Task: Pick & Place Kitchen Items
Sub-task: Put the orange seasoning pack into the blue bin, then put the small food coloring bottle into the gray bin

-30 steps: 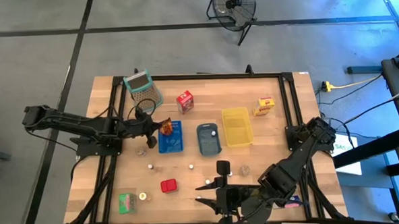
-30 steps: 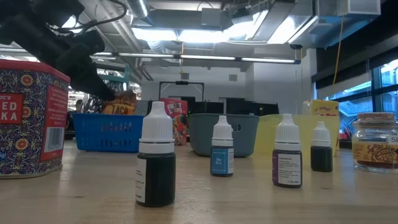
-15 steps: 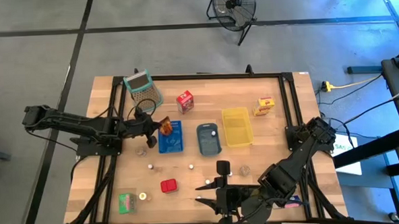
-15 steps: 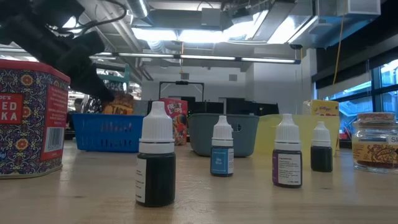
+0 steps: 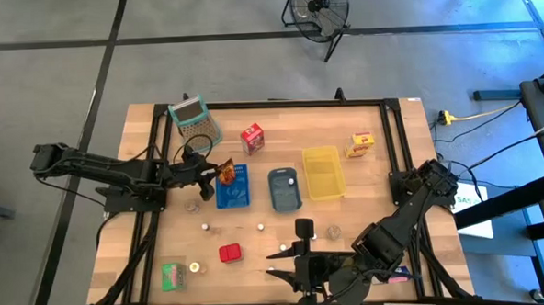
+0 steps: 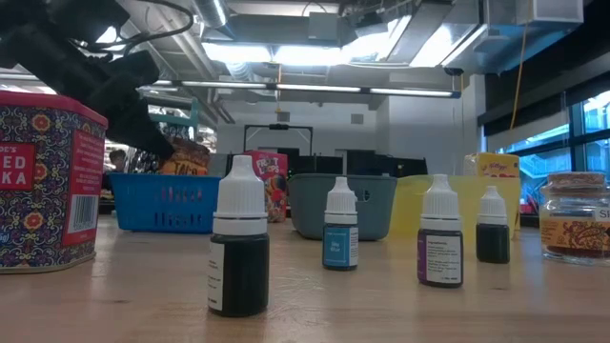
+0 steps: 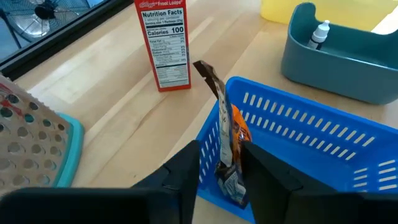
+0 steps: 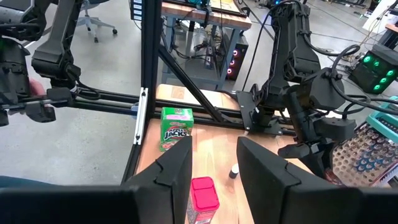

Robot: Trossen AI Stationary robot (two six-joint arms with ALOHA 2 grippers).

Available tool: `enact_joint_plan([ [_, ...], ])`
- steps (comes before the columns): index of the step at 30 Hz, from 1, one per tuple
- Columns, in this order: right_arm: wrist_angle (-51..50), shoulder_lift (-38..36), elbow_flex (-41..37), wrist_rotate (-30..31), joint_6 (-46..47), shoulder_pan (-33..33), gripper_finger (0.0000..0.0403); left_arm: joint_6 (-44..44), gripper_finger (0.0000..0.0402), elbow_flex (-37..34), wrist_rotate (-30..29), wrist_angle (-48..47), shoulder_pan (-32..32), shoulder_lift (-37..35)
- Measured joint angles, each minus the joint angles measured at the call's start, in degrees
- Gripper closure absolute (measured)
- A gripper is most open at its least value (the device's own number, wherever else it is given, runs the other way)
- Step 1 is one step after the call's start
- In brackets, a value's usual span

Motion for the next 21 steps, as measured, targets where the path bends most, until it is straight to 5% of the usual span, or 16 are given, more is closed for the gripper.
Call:
enact_joint_plan([
  [21, -0.02, 0.0, 0.0, -2.19, 0.05, -0.29, 0.0275, 3.69, 0.0249, 0.04, 0.59, 1.46, 0.0, -8.46],
])
